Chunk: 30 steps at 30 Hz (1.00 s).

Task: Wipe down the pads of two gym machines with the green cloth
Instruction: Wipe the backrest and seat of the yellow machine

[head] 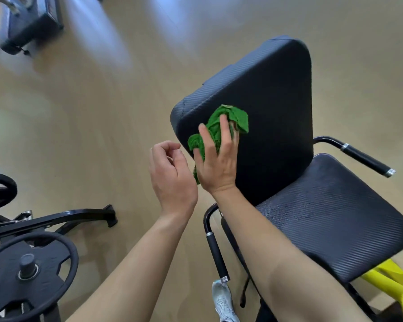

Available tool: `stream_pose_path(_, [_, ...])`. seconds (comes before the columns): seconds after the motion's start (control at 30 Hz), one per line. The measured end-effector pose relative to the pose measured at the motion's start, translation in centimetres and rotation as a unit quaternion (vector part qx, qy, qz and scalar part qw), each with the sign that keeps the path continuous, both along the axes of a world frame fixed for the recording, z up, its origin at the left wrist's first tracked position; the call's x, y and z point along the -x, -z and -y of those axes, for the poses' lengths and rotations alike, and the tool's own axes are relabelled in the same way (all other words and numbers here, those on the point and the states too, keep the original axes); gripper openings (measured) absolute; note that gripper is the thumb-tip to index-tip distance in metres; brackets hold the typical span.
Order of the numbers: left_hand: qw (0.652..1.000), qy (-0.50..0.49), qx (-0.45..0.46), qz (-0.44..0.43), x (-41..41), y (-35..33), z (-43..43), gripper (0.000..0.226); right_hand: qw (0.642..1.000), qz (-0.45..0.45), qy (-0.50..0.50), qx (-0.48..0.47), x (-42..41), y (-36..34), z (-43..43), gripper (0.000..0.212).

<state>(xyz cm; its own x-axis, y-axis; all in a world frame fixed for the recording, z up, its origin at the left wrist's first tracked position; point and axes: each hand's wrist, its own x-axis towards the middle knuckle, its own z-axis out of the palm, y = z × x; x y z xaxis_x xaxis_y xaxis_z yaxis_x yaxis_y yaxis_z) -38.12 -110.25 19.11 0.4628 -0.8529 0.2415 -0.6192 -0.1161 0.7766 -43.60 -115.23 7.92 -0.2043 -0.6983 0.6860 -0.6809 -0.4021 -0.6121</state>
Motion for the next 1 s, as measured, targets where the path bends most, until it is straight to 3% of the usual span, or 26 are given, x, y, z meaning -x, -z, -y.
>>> stream_pose_path(0.07, [0.999, 0.024, 0.028, 0.015, 0.8, -1.1, 0.6, 0.013, 0.999, -0.024, 0.020, 0.031, 3.4, -1.4, 3.1, 0.041])
stream_pose_path(0.13, [0.997, 0.061, 0.042, 0.035, 2.0, -1.9, 1.6, 0.014, 0.997, 0.023, 0.072, 0.025, 7.2, -2.8, 6.4, 0.040])
stream_pose_path(0.3, [0.960, 0.138, 0.055, 0.236, 4.4, -1.9, 4.5, 0.034, 0.960, 0.188, 0.186, -0.093, 14.6, -0.1, 8.5, 0.046])
stream_pose_path(0.37, [0.944, 0.171, 0.052, 0.276, 5.5, -1.3, 5.1, 0.042, 0.917, 0.275, 0.227, -0.178, 15.4, 3.8, 6.4, 0.048])
stream_pose_path(0.5, [0.931, 0.192, 0.021, 0.309, 6.8, 0.3, 4.7, 0.054, 0.775, 0.473, 0.271, -0.320, 14.0, 8.2, 1.7, 0.051])
stream_pose_path(0.57, [0.928, 0.195, 0.013, 0.318, 6.7, 0.6, 4.6, 0.058, 0.749, 0.506, 0.281, -0.323, 13.0, 6.7, 2.2, 0.051])
stream_pose_path(0.67, [0.927, 0.192, 0.025, 0.322, 6.6, 0.2, 4.9, 0.058, 0.793, 0.489, 0.266, -0.247, 11.9, 1.2, 5.5, 0.056])
stream_pose_path(0.73, [0.935, 0.194, 0.058, 0.292, 7.0, -0.2, 5.0, 0.055, 0.854, 0.434, 0.229, -0.173, 11.1, -2.6, 7.3, 0.055])
stream_pose_path(0.83, [0.938, 0.220, 0.128, 0.233, 8.1, 0.0, 4.5, 0.050, 0.945, 0.283, 0.142, -0.082, 10.4, -4.5, 7.8, 0.049])
stream_pose_path(0.9, [0.936, 0.240, 0.135, 0.221, 8.9, 1.1, 4.0, 0.051, 0.969, 0.216, 0.108, -0.057, 11.2, -2.9, 7.6, 0.045])
stream_pose_path(1.0, [0.935, 0.256, 0.118, 0.215, 9.5, 3.7, 3.5, 0.051, 0.969, 0.201, 0.132, -0.061, 12.7, 1.5, 6.8, 0.043])
